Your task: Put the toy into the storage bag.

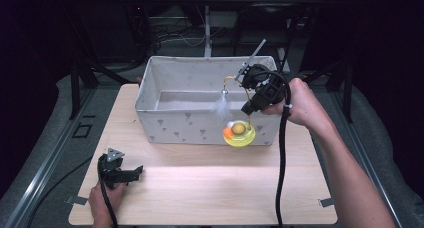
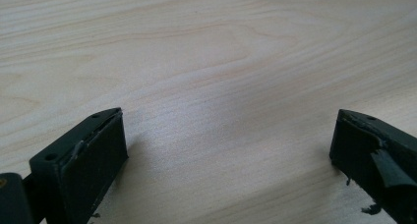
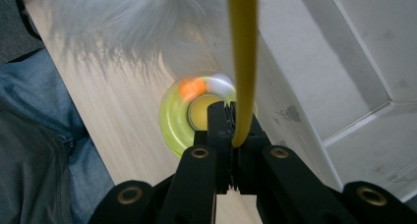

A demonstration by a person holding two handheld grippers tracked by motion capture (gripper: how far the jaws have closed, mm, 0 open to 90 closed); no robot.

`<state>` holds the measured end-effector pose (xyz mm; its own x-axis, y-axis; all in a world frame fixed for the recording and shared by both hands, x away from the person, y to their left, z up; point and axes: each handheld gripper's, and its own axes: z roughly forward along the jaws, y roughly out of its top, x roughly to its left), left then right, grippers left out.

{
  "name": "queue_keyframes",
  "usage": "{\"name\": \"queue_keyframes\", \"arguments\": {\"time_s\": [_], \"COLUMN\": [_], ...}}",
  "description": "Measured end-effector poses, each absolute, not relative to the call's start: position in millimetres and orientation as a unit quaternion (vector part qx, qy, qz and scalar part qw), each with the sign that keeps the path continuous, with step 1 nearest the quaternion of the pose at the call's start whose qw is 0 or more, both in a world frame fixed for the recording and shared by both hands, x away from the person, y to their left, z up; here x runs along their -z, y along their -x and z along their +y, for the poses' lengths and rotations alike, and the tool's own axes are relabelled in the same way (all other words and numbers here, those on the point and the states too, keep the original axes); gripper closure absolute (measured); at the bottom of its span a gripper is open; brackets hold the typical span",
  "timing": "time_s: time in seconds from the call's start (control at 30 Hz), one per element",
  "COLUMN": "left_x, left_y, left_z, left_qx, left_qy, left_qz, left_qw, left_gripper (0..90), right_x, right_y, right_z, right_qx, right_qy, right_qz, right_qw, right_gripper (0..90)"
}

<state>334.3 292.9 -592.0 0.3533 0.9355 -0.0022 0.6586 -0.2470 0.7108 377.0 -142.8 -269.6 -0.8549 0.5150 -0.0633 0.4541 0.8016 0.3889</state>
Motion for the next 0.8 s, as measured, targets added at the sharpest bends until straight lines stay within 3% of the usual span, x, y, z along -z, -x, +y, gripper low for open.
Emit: {"name": "queue_keyframes", "arguments": {"time_s": [0.8], "left_x": [592.0], "left_y": [-334.3], "left_z": [292.9], "left_qx": [-0.218], "left_qy": [-0.759], "left_qz": [0.525], "left_qw": [0.317], "left_gripper": [0.8], "right_x": [226.9], "right_y": [-400.3], "right_z": [-134.6], "right_qx": [-0.205], "right_qy": [-0.271], "right_qz": [0.935], "right_qw": [0.104], "right_gripper": [88.3]}}
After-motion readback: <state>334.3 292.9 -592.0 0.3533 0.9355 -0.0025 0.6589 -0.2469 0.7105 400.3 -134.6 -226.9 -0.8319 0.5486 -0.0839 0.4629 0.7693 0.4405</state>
